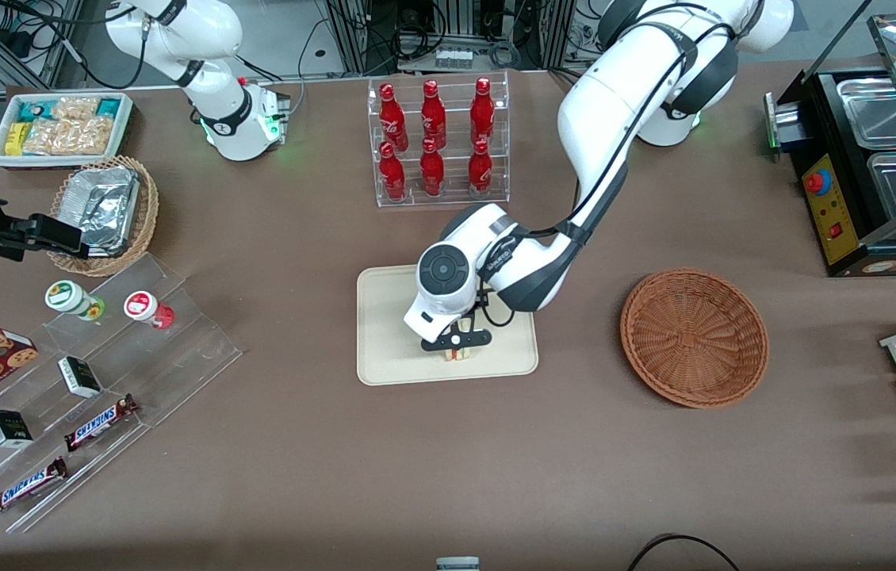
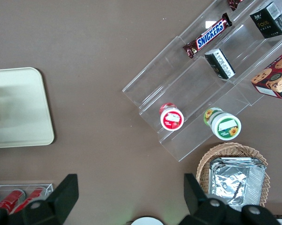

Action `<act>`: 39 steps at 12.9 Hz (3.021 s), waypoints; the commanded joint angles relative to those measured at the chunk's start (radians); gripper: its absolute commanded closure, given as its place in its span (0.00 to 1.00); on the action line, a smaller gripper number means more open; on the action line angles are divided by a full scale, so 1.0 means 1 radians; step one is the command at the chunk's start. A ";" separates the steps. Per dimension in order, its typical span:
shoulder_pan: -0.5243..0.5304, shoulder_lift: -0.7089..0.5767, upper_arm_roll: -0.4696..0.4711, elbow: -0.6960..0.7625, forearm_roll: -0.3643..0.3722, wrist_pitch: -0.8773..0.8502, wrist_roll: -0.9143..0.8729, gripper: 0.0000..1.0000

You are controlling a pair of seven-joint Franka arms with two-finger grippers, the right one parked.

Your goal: Place sandwich from basket to tray

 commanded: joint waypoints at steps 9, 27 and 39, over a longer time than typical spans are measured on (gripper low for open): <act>-0.034 0.032 0.026 0.066 0.013 -0.013 -0.095 0.01; 0.076 -0.232 0.032 0.049 0.028 -0.239 0.059 0.00; 0.498 -0.551 0.035 -0.234 -0.095 -0.341 0.658 0.00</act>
